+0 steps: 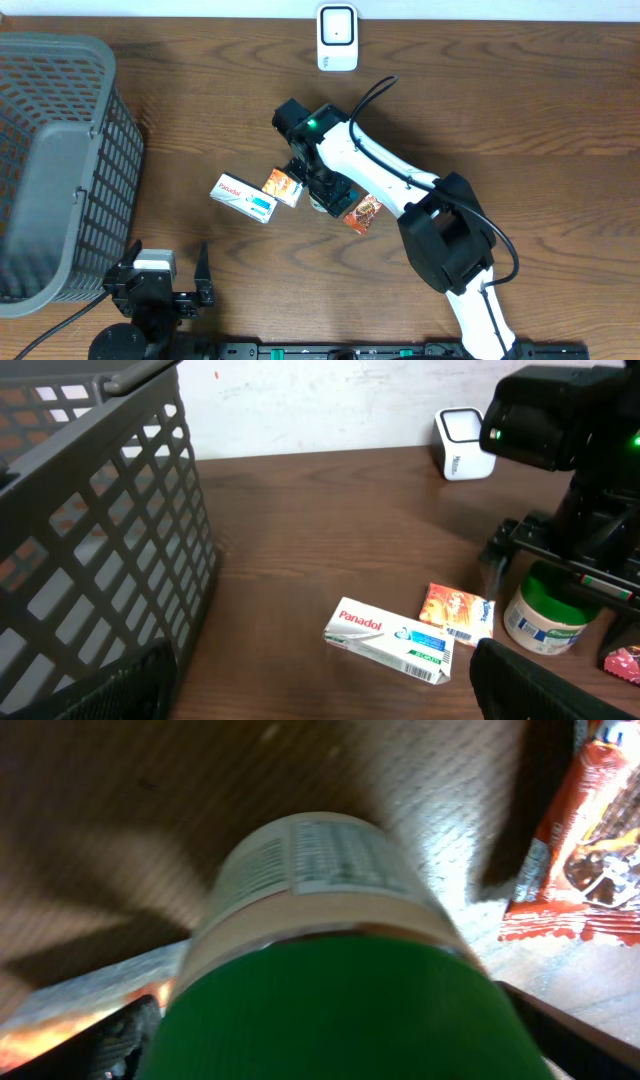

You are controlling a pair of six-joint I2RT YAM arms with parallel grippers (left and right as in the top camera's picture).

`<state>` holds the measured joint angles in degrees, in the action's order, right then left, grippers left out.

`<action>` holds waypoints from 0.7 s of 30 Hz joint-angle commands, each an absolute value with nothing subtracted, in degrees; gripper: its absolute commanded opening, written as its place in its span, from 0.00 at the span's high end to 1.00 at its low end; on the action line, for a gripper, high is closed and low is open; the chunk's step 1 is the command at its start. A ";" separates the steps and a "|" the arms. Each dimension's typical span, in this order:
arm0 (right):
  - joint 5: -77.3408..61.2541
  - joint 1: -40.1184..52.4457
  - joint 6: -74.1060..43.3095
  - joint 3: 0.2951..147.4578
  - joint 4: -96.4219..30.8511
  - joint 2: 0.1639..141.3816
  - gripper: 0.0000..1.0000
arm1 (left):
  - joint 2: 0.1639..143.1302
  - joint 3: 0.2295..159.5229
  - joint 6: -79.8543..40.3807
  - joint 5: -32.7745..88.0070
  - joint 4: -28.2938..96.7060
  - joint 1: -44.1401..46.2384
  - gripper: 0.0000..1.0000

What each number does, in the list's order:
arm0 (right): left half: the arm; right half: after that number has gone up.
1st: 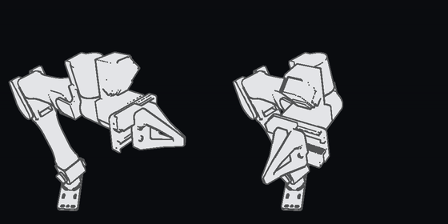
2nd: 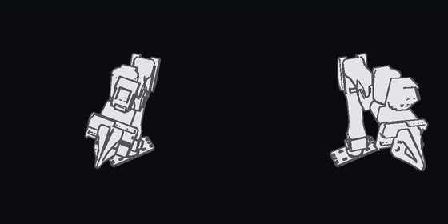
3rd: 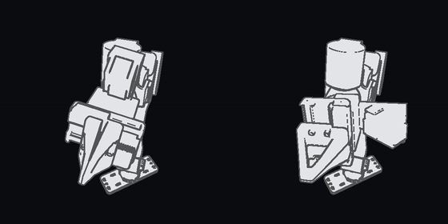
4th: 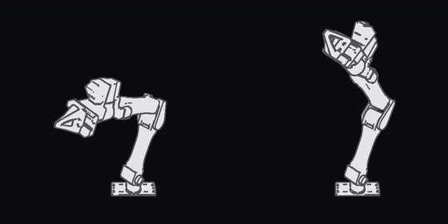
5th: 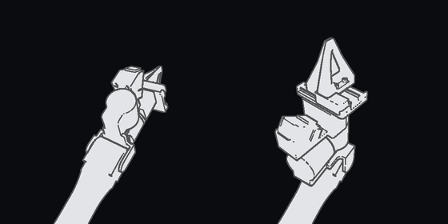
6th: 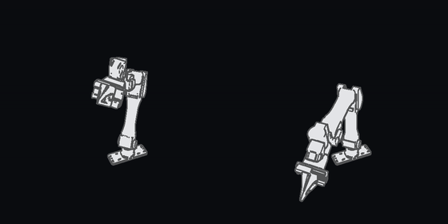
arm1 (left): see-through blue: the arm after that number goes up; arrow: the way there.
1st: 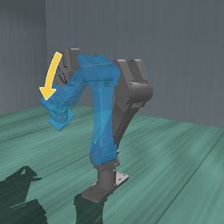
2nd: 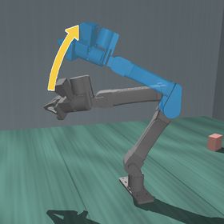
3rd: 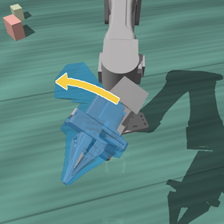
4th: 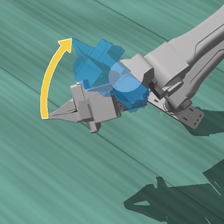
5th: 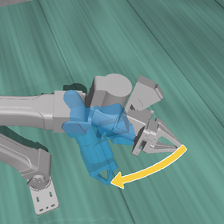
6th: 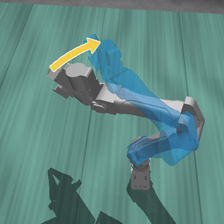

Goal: Scan the item barcode
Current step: 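Lower the right gripper around the green-capped jar and grasp it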

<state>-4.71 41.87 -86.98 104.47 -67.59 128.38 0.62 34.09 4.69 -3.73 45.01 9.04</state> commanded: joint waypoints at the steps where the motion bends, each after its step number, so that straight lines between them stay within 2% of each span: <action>1: -4.19 41.95 -86.32 105.21 -67.75 128.31 0.16 | 0.23 33.98 4.58 -3.18 44.99 8.80 0.07; 2: -4.08 41.95 -85.56 105.21 -67.77 128.31 0.19 | 0.23 33.98 4.58 -3.18 44.99 8.80 0.07; 5: -3.66 41.95 -81.60 105.21 -68.34 128.31 0.41 | 0.23 33.98 4.58 -3.18 44.99 8.80 0.07; 7: -3.25 41.95 -79.59 105.21 -68.86 128.31 0.49 | 0.23 33.98 4.58 -3.18 44.99 8.80 0.07; 14: 0.49 41.56 -67.02 105.23 -68.90 128.25 0.50 | 0.23 33.98 4.58 -3.18 44.99 8.80 0.07; 21: 1.41 38.87 -35.14 105.23 -67.05 128.25 0.50 | 0.23 33.98 4.58 -3.18 44.99 8.80 0.07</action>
<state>-1.32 40.62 -54.02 104.66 -67.24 128.35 0.62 34.09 4.69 -3.70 45.01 9.04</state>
